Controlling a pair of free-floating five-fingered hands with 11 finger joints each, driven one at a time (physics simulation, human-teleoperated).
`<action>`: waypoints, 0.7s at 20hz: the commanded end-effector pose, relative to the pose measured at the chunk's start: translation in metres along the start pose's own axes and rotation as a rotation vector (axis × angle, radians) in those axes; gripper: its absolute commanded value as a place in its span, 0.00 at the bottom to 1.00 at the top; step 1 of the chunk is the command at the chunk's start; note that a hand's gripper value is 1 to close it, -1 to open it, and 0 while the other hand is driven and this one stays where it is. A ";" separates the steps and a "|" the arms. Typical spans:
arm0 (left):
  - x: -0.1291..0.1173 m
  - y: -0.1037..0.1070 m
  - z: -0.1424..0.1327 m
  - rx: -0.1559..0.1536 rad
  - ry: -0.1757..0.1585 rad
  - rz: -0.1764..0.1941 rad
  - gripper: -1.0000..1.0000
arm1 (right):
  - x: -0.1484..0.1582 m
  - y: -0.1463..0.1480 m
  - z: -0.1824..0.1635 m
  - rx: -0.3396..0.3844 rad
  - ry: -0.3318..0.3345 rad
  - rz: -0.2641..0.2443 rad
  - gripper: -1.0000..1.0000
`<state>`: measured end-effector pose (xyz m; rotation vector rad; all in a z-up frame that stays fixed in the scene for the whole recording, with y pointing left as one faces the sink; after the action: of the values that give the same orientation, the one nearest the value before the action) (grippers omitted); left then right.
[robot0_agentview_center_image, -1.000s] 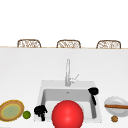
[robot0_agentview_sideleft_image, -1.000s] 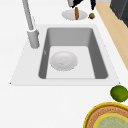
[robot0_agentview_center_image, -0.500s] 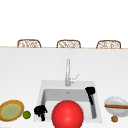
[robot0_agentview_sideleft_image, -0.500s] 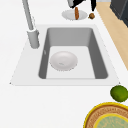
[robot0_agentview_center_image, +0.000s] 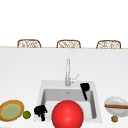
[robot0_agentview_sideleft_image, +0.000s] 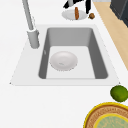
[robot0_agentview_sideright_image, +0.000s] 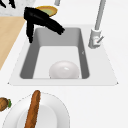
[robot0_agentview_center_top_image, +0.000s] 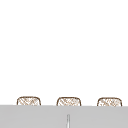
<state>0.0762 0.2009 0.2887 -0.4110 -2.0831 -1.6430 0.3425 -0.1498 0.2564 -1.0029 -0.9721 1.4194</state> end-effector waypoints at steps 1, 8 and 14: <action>0.000 0.000 0.000 0.000 0.000 0.000 0.50 | 0.014 -0.006 -0.016 -0.082 -0.010 -0.047 0.00; 0.000 0.000 0.000 0.000 0.000 0.000 0.50 | 0.026 -0.016 -0.026 -0.226 0.033 -0.009 0.00; 0.000 0.000 0.000 0.000 0.000 0.000 0.50 | 0.029 -0.028 -0.050 -0.248 0.001 -0.006 0.00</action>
<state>0.0762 0.2009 0.2887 -0.4110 -2.0831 -1.6430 0.3836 -0.1182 0.2659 -1.1736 -1.1692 1.3201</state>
